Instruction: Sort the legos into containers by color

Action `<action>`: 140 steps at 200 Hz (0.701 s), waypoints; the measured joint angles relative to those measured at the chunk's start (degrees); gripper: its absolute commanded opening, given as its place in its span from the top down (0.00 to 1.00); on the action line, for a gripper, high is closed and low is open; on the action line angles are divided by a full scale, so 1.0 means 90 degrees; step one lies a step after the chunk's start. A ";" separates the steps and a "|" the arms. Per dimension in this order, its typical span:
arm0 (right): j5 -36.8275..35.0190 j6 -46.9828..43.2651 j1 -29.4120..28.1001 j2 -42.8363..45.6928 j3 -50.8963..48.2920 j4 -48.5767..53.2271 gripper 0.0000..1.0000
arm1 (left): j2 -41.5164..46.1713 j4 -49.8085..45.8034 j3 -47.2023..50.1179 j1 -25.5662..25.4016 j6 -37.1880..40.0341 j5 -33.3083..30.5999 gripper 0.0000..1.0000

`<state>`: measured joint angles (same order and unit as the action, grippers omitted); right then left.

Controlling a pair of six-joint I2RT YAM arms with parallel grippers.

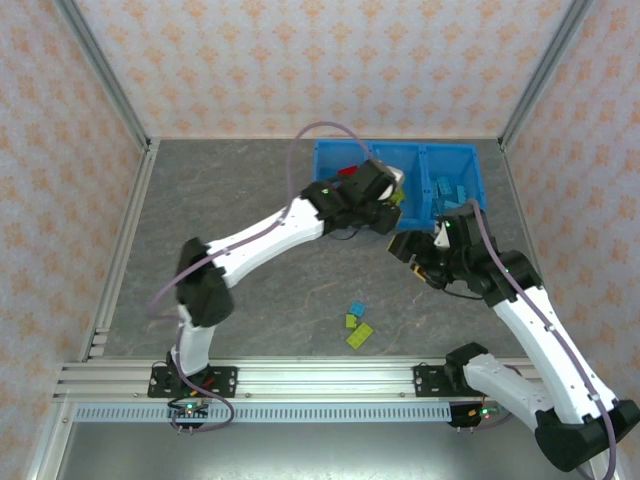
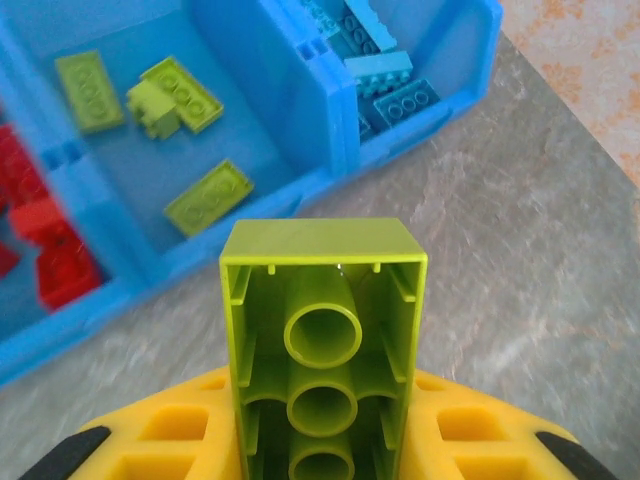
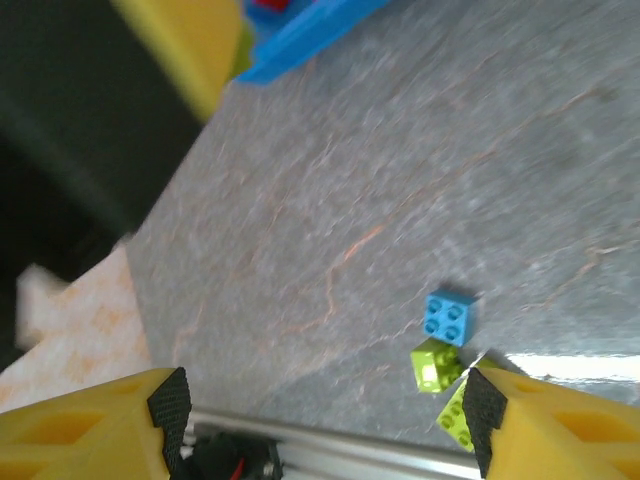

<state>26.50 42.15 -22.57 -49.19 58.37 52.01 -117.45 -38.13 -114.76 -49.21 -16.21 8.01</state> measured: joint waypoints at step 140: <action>-0.1188 0.0396 0.0000 0.0491 0.0109 0.0729 0.25 | -0.2812 -0.0731 -0.3655 0.0342 0.0367 -0.0993 0.54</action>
<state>15.81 45.71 -22.57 -44.77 59.35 58.57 -142.76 -44.71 -147.65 -46.13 -12.91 -0.93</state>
